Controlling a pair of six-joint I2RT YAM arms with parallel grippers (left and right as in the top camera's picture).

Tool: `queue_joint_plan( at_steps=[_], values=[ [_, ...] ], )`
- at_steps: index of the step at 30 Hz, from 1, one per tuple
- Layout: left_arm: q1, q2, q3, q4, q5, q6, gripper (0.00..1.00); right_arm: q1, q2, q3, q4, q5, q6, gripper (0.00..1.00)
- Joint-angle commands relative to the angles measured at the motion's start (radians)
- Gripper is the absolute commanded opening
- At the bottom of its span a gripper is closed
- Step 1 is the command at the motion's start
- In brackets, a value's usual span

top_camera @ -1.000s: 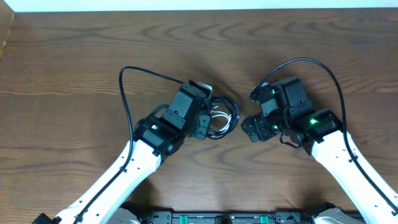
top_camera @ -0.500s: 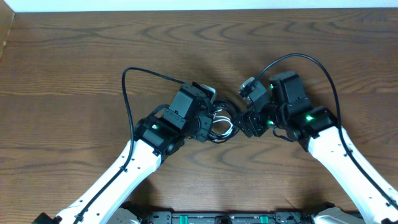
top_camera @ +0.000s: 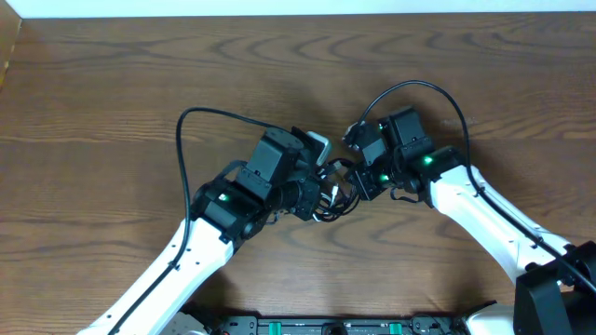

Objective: Untangle cables
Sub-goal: 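Grasp the cable bundle with both grippers from opposite sides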

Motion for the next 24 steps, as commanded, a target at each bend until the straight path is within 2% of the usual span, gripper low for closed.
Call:
queue_joint_plan(
  at_steps=[1, 4, 8, 10, 16, 18, 19, 21, 22, 24],
  values=[
    [0.000, -0.076, 0.003, -0.062, -0.133, 0.019, 0.07, -0.048, 0.010, 0.008, -0.053, 0.452, 0.264, 0.01],
    [0.000, -0.094, 0.003, -0.114, -0.255, 0.014, 0.07, -0.090, 0.010, 0.008, -0.137, 0.615, 0.401, 0.01],
    [0.001, -0.115, 0.003, -0.146, -0.363, 0.003, 0.08, -0.150, 0.010, 0.008, -0.187, 0.616, 0.457, 0.01],
    [0.001, -0.124, 0.003, -0.142, -0.374, -0.016, 0.07, -0.172, 0.010, 0.008, -0.187, 0.536, 0.425, 0.01],
    [0.001, -0.127, 0.003, -0.138, -0.376, -0.030, 0.07, -0.175, 0.010, 0.008, -0.135, 0.220, 0.175, 0.01],
    [0.001, -0.128, 0.003, -0.150, -0.377, -0.030, 0.07, -0.175, 0.010, 0.008, -0.140, 0.274, 0.167, 0.01],
    [0.001, -0.128, 0.003, -0.158, -0.379, -0.030, 0.08, -0.178, 0.010, 0.008, -0.151, 0.349, 0.203, 0.01],
    [0.001, -0.128, 0.003, -0.187, -0.413, -0.037, 0.07, -0.185, 0.010, 0.008, -0.208, 0.605, 0.387, 0.01],
    [0.001, -0.128, 0.003, -0.205, -0.445, -0.054, 0.07, -0.190, 0.010, 0.008, -0.254, 0.744, 0.508, 0.01],
    [0.001, -0.128, 0.003, -0.257, -0.549, -0.121, 0.07, -0.198, 0.010, 0.008, -0.321, 0.900, 0.675, 0.01]
  ],
)
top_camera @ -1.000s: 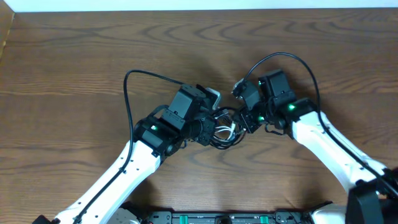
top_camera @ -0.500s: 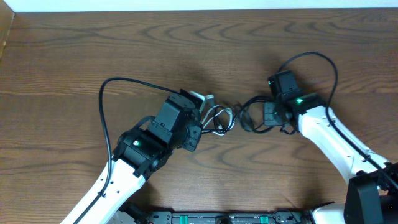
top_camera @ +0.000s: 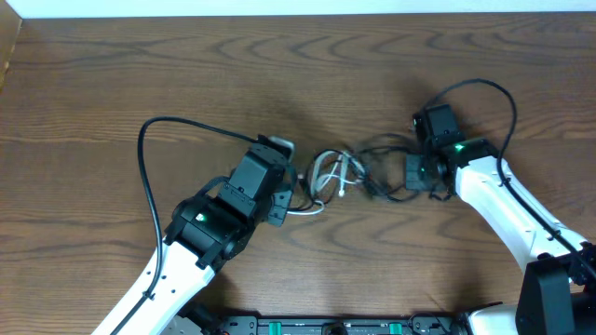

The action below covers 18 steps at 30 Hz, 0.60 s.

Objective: Untangle cables
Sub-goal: 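Grasp the cable bundle with both grippers from opposite sides, then pull the grippers apart to spread the cable coil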

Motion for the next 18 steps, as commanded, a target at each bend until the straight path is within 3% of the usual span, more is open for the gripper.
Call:
queue_joint_plan(
  at_steps=[1, 4, 5, 8, 9, 11, 13, 14, 16, 18],
  values=[
    [0.003, -0.011, 0.003, -0.072, -0.216, -0.121, 0.08, -0.030, 0.008, 0.002, -0.091, 0.431, 0.383, 0.01],
    [0.003, -0.011, 0.003, -0.134, -0.328, -0.222, 0.07, -0.045, 0.008, 0.002, -0.085, 0.330, 0.413, 0.01],
    [0.003, -0.011, 0.003, -0.133, -0.322, -0.220, 0.07, -0.045, 0.008, 0.002, -0.054, 0.238, 0.339, 0.01],
    [0.003, -0.011, 0.003, -0.104, -0.253, -0.209, 0.08, -0.043, 0.008, 0.002, 0.107, -0.310, -0.126, 0.02],
    [0.003, -0.011, 0.003, -0.085, -0.204, -0.186, 0.08, -0.039, 0.008, 0.002, 0.138, -0.555, -0.295, 0.13],
    [0.003, -0.011, 0.003, -0.053, -0.096, -0.132, 0.07, -0.031, 0.008, 0.002, 0.150, -0.822, -0.473, 0.47],
    [0.003, -0.011, 0.003, -0.027, 0.042, -0.064, 0.08, -0.024, 0.008, 0.002, 0.154, -0.798, -0.471, 0.89],
    [0.003, -0.011, 0.003, -0.022, 0.089, -0.036, 0.08, -0.021, 0.008, 0.002, 0.153, -0.709, -0.424, 0.99],
    [0.003, -0.011, 0.003, -0.016, 0.146, 0.004, 0.11, -0.018, 0.008, 0.002, 0.124, -0.394, -0.224, 0.99],
    [0.003, -0.011, 0.003, -0.016, 0.149, 0.014, 0.22, -0.020, 0.008, 0.002, 0.053, -0.111, -0.048, 0.99]
  ],
)
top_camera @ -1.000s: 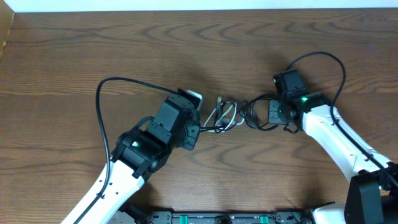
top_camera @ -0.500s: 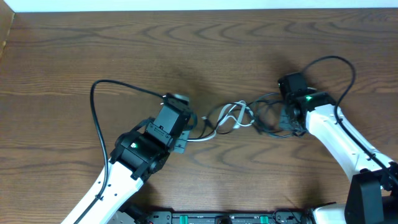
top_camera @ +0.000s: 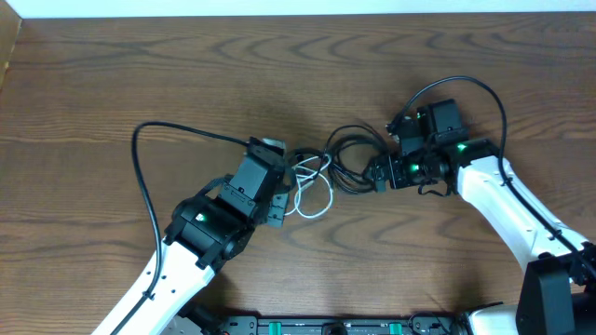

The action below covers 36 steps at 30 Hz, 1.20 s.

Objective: Untangle cables
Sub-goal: 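Pull the grippers apart to spread the cable coil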

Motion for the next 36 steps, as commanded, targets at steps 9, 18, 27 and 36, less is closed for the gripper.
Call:
queue_joint_plan(
  at_steps=[9, 18, 27, 36],
  values=[
    [0.003, -0.011, 0.003, 0.128, -0.030, 0.065, 0.62, 0.032, 0.008, 0.004, -0.110, -0.298, -0.383, 0.99],
    [0.004, -0.012, 0.003, -0.017, -0.791, -0.318, 0.77, 0.189, 0.008, 0.004, -0.086, -0.188, -0.384, 0.99],
    [0.109, -0.012, 0.003, -0.267, -0.905, -0.706, 0.77, 0.261, 0.008, 0.004, 0.013, 0.412, 0.156, 0.99],
    [0.194, -0.010, -0.001, -0.277, -0.626, -0.753, 0.77, 0.262, 0.008, 0.004, 0.348, 0.039, 0.089, 0.99]
  ],
)
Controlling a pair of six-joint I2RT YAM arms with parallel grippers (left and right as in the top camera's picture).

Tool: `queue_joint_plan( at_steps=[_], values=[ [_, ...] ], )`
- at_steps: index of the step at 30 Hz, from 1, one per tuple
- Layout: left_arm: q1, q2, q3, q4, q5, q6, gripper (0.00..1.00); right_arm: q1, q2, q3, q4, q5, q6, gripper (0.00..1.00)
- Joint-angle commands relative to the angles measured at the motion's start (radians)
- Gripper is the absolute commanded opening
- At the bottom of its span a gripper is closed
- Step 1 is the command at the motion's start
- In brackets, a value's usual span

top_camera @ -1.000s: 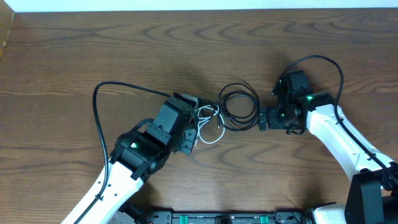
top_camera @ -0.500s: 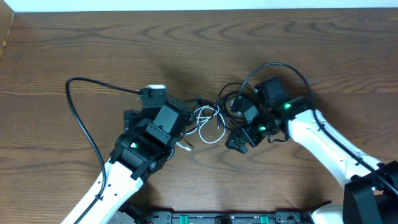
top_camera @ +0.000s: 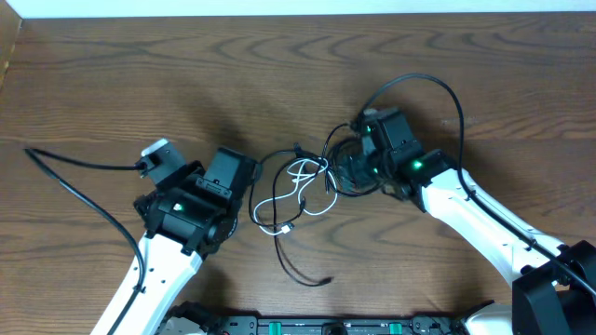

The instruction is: Untangle cables

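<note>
A white cable (top_camera: pixel 300 189) lies in loose loops at the table's middle, crossed by a black cable (top_camera: pixel 341 169) coiled at its right. One black strand runs down to a free end (top_camera: pixel 325 280). My left gripper (top_camera: pixel 251 177) sits just left of the white loops. Its fingers are hidden under the wrist body, and a thin black strand arcs from it toward the tangle. My right gripper (top_camera: pixel 357 170) presses into the black coil from the right and appears shut on it.
The left arm's own black lead (top_camera: pixel 74 177) sweeps across the table toward the left edge. The right arm's lead (top_camera: pixel 438 93) loops above its wrist. A white wall edge (top_camera: pixel 298 7) runs along the far side of the wooden table (top_camera: pixel 279 74).
My left gripper has drawn back to the left, and the white loops have spread wider. A black strand now trails down toward the front. My right gripper has moved left, closer to the coil.
Both grippers were first close together on a tight tangle. Then they stood apart, white cable by the left, black by the right. Then the right came back in. Now the left is further left, with the cables looser and spread out.
</note>
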Motion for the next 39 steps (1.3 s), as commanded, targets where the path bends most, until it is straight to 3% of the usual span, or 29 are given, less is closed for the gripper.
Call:
queue_joint_plan(
  at_steps=[1, 3, 5, 7, 9, 15, 23, 29, 33, 39],
  values=[
    [0.010, -0.009, -0.004, -0.002, 0.130, -0.050, 0.77, 0.009, 0.008, 0.006, 0.101, -0.167, 0.008, 0.99],
    [0.010, -0.006, -0.007, -0.002, 0.185, -0.026, 0.77, 0.010, 0.008, 0.006, 0.170, -0.207, 0.004, 0.96],
    [0.010, 0.000, -0.007, 0.002, 0.237, 0.029, 0.77, 0.016, 0.008, 0.006, 0.232, -0.311, -0.082, 0.83],
    [0.010, 0.007, -0.008, 0.016, 0.296, 0.110, 0.77, 0.037, 0.008, 0.006, 0.267, -0.394, -0.154, 0.85],
    [0.010, 0.010, -0.010, 0.032, 0.343, 0.175, 0.77, 0.062, 0.010, 0.006, 0.256, -0.391, -0.187, 0.99],
    [0.010, 0.010, -0.018, 0.075, 0.432, 0.331, 0.77, 0.131, 0.077, 0.006, 0.150, -0.326, -0.296, 0.99],
    [0.010, 0.010, -0.018, 0.080, 0.439, 0.432, 0.77, 0.151, 0.198, 0.006, 0.150, -0.271, -0.296, 0.98],
    [0.010, 0.010, -0.018, 0.089, 0.440, 0.442, 0.77, 0.152, 0.247, 0.006, 0.248, -0.271, -0.283, 0.95],
    [0.010, 0.010, -0.018, 0.089, 0.440, 0.442, 0.77, 0.152, 0.248, 0.006, 0.343, -0.248, -0.190, 0.96],
    [0.010, 0.009, -0.018, 0.088, 0.444, 0.441, 0.77, 0.153, 0.252, 0.006, 0.372, -0.058, -0.008, 0.97]
  ],
)
